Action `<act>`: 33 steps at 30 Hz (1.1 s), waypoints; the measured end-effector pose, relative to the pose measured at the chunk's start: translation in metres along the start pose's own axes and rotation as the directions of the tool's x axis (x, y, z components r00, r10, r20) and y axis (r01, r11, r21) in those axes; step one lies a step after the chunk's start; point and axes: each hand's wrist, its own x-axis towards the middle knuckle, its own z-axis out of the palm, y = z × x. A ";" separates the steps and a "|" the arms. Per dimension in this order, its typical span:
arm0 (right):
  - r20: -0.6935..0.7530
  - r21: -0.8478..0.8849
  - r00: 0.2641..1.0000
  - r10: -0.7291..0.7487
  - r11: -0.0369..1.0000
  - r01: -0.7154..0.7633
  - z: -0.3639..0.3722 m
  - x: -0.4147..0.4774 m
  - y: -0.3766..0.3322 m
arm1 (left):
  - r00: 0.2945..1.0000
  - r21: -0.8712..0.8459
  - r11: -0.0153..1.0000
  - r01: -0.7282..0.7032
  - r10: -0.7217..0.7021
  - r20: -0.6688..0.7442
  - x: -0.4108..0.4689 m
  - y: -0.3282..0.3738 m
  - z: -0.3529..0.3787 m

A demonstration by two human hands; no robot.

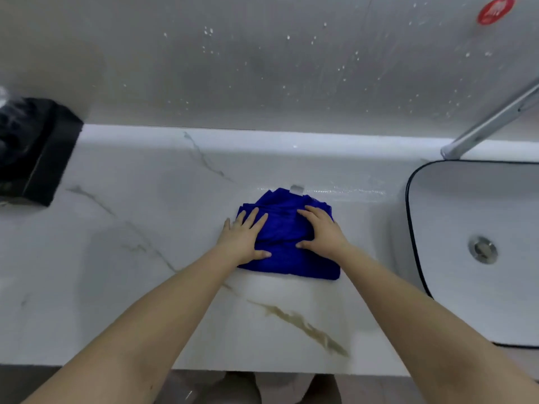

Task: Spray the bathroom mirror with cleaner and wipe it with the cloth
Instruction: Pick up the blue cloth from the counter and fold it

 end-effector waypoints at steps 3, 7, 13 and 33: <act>-0.111 0.094 0.990 0.086 0.993 -0.076 0.004 -0.010 -0.006 | 0.999 0.045 0.998 -0.031 0.031 0.008 0.004 -0.001 0.001; -0.238 0.303 0.904 0.354 0.912 -0.277 0.016 -0.035 -0.005 | 0.999 0.033 0.999 -0.028 0.026 0.041 0.009 0.001 -0.002; -0.153 0.519 0.833 0.531 0.761 -0.390 0.011 -0.048 -0.017 | 1.000 -0.010 1.000 -0.027 0.028 0.004 0.005 0.002 -0.005; -0.140 0.588 0.977 0.162 0.807 -0.050 -0.094 -0.100 -0.112 | 0.970 -0.282 0.955 -0.089 0.019 -0.243 -0.130 0.018 -0.080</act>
